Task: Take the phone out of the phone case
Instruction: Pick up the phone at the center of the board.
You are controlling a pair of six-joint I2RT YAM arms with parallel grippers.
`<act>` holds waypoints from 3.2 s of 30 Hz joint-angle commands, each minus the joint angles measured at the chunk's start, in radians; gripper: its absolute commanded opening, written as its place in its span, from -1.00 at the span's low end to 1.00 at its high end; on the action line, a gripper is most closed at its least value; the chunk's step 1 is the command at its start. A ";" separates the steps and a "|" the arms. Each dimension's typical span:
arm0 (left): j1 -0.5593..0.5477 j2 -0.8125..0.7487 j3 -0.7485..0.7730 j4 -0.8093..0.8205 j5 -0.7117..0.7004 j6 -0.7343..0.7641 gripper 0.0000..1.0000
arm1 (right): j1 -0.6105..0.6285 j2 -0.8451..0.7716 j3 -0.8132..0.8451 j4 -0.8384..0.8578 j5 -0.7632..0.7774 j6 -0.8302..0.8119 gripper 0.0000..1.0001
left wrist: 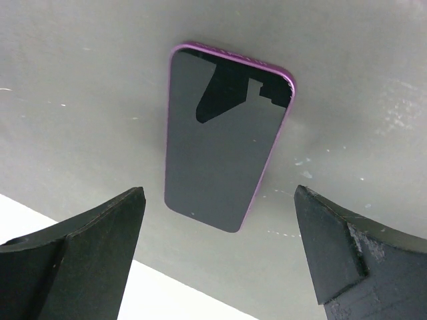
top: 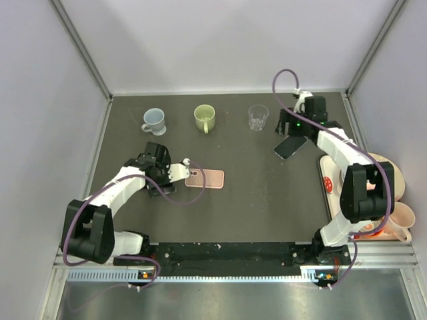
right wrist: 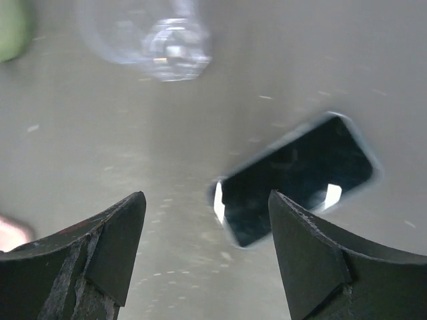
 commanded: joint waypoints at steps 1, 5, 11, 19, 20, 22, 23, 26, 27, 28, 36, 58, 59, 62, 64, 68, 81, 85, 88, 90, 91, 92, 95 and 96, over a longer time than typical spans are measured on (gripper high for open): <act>0.005 -0.030 0.096 0.052 0.084 -0.134 0.98 | -0.075 0.047 0.005 -0.044 0.166 0.025 0.49; 0.003 -0.067 0.139 0.086 0.154 -0.243 0.98 | -0.084 0.119 0.024 -0.059 0.283 0.043 0.50; -0.010 -0.182 0.118 0.109 0.223 -0.339 0.98 | -0.112 0.197 0.038 -0.075 0.300 0.098 0.51; -0.030 -0.302 0.067 0.178 0.308 -0.421 0.98 | -0.209 0.286 0.114 -0.092 0.128 0.086 0.51; -0.042 -0.306 0.067 0.180 0.308 -0.429 0.98 | -0.212 0.285 0.131 -0.095 0.113 0.076 0.51; -0.059 -0.306 0.066 0.195 0.297 -0.446 0.98 | -0.212 0.282 0.145 -0.098 0.100 0.071 0.51; -0.064 -0.303 0.061 0.201 0.296 -0.454 0.98 | -0.212 0.283 0.156 -0.107 0.103 0.077 0.51; -0.089 -0.297 0.053 0.219 0.286 -0.475 0.98 | -0.212 0.303 0.176 -0.135 0.103 0.108 0.52; -0.096 -0.295 0.050 0.225 0.280 -0.483 0.98 | -0.212 0.311 0.174 -0.141 0.091 0.114 0.52; -0.110 -0.295 0.049 0.230 0.274 -0.484 0.98 | -0.213 0.314 0.168 -0.142 0.056 0.125 0.53; -0.132 -0.314 0.030 0.241 0.257 -0.500 0.98 | -0.210 0.334 0.142 -0.144 0.065 0.188 0.61; -0.132 -0.315 -0.025 0.281 0.250 -0.510 0.98 | -0.066 0.500 0.384 -0.208 0.191 0.141 0.72; -0.132 -0.317 -0.026 0.284 0.250 -0.510 0.98 | -0.058 0.503 0.387 -0.213 0.204 0.142 0.72; -0.132 -0.322 -0.030 0.288 0.250 -0.509 0.98 | -0.040 0.504 0.393 -0.219 0.238 0.135 0.72; -0.130 -0.323 -0.031 0.287 0.251 -0.510 0.98 | -0.037 0.498 0.390 -0.221 0.246 0.146 0.73; -0.130 -0.323 -0.033 0.288 0.253 -0.510 0.98 | -0.022 0.494 0.389 -0.234 0.258 0.143 0.74; -0.130 -0.323 -0.043 0.299 0.250 -0.506 0.98 | 0.018 0.498 0.378 -0.276 0.283 0.122 0.75; -0.130 -0.322 -0.045 0.301 0.253 -0.507 0.98 | 0.021 0.498 0.374 -0.291 0.258 0.106 0.61; -0.128 -0.322 -0.046 0.299 0.251 -0.506 0.98 | 0.024 0.497 0.366 -0.294 0.246 0.076 0.56; -0.128 -0.325 -0.048 0.301 0.256 -0.506 0.98 | 0.032 0.490 0.357 -0.294 0.243 0.037 0.56; -0.128 -0.325 -0.048 0.301 0.256 -0.506 0.98 | 0.035 0.486 0.351 -0.294 0.237 0.025 0.56; -0.128 -0.326 -0.048 0.302 0.257 -0.506 0.98 | 0.041 0.483 0.341 -0.294 0.234 0.011 0.56; -0.127 -0.322 -0.050 0.304 0.259 -0.506 0.98 | 0.061 0.466 0.321 -0.294 0.223 -0.047 0.57; -0.127 -0.320 -0.050 0.304 0.257 -0.504 0.98 | 0.066 0.461 0.317 -0.294 0.199 -0.081 0.57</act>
